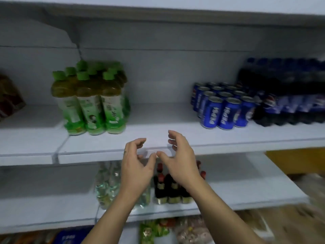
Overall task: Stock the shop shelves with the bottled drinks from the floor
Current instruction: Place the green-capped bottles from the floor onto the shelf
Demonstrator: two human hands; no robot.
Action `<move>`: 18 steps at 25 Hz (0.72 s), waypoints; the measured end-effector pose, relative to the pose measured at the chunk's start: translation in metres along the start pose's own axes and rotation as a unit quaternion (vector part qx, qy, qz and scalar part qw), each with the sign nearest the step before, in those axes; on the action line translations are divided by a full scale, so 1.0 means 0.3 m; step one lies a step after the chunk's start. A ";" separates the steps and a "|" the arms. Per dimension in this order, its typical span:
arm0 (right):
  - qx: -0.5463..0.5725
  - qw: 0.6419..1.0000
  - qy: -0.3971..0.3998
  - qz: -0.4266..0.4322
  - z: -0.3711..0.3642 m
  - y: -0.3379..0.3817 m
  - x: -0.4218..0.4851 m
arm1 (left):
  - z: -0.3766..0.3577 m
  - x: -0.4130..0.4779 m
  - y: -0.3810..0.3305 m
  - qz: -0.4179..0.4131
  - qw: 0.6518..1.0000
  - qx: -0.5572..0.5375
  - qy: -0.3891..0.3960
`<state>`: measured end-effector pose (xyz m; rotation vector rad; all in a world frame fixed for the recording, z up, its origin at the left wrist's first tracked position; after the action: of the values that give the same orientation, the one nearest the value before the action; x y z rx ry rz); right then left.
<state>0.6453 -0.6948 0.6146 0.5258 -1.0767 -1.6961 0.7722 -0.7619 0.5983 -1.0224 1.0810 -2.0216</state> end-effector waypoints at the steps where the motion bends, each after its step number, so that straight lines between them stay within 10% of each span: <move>1: -0.011 1.000 -0.011 -0.015 0.042 -0.048 -0.067 | -0.067 -0.038 -0.020 -0.003 1.000 0.004 0.022; 13: 0.036 0.958 -0.128 -0.255 0.375 -0.676 -0.846 | -0.830 -0.540 -0.068 0.033 0.939 0.050 0.339; 18: 0.021 0.915 -0.064 -0.399 0.337 -0.962 -1.063 | -1.048 -0.662 0.084 0.050 0.877 0.115 0.464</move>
<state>0.5426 -0.3390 0.3738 0.9861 -1.0597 -2.4423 0.6105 -0.4950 0.3944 0.2035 1.2376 -2.5135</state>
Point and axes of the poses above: each hand's wrist, its own x-axis towards the middle knuckle, its own z-axis out of the back of the hand, y = z × x, the point moved 4 cm from there along x, towards the middle knuckle, and after that the axes turned 13 degrees about y, right-handed, at the moved point
